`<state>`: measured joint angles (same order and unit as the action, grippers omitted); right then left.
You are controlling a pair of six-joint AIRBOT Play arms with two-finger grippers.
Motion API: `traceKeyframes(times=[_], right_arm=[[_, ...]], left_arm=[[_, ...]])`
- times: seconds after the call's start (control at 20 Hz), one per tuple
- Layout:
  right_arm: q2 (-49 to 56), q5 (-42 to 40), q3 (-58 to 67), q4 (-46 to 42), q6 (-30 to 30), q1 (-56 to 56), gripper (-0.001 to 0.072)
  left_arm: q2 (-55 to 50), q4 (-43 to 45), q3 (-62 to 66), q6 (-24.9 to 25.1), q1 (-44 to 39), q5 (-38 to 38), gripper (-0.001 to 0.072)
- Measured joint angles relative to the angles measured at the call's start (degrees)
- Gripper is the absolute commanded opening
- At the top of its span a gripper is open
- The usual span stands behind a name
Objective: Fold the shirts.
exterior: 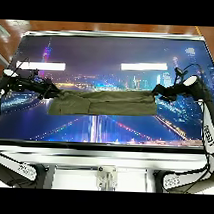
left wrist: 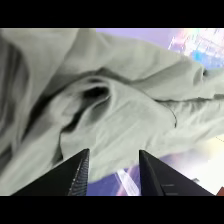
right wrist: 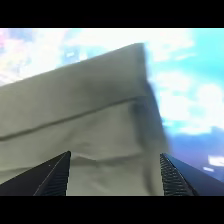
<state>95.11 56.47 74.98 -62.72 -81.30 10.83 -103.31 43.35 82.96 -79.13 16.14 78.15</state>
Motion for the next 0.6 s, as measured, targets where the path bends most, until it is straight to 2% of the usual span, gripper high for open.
traceKeyframes(times=[0.2,0.6], right_arm=[[1.9,3.3,0.0,2.5,-1.0,4.0,0.0695],[9.4,6.5,0.1,16.3,2.2,3.8,0.0684]], left_arm=[[1.6,-0.1,0.8,-0.1,0.6,3.1,0.0403],[4.4,-0.2,1.1,-0.1,-1.8,4.9,0.04]])
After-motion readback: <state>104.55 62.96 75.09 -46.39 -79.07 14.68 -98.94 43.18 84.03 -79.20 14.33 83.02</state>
